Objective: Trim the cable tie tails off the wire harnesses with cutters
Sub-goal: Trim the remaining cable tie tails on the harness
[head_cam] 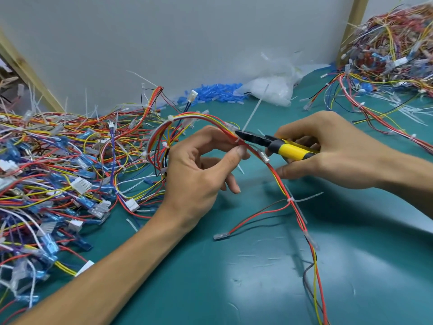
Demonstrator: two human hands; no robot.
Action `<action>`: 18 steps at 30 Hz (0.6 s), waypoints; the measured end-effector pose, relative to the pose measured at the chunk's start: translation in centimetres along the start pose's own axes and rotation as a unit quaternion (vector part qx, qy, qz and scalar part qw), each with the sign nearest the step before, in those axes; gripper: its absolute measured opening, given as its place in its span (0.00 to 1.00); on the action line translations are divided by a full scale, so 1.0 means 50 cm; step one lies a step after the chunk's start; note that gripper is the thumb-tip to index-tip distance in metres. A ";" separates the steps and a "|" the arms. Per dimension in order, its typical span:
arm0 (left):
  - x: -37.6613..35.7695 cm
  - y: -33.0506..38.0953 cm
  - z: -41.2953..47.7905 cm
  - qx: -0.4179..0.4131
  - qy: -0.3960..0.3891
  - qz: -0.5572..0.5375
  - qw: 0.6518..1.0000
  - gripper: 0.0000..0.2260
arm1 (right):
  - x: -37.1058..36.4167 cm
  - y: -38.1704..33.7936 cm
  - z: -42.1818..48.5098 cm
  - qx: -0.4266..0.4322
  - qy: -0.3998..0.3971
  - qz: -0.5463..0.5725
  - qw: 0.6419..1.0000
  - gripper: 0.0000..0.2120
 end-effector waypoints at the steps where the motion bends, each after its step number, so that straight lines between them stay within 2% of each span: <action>1: 0.000 0.000 0.000 0.002 -0.008 -0.002 1.000 0.03 | 0.001 0.002 0.000 -0.003 -0.001 0.006 1.000 0.16; 4: 0.000 -0.004 0.000 0.028 -0.021 -0.019 0.999 0.07 | 0.003 0.006 0.001 -0.006 -0.008 0.010 1.000 0.10; 13: 0.002 -0.013 0.001 0.037 -0.031 -0.040 0.998 0.08 | -0.004 0.006 -0.006 0.014 -0.071 0.059 0.996 0.10; 18: -0.001 -0.025 -0.001 0.057 -0.053 -0.058 0.995 0.11 | -0.005 0.007 -0.007 0.030 -0.067 0.011 0.997 0.08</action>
Point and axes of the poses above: each hand's wrist, its own z-axis towards the middle knuckle, its own x-axis out of the back of the hand, y = z × x, the point moved 4 cm from there along z, towards the middle knuckle, and after that the axes turned 13 degrees about -x, right-handed, at the moved point
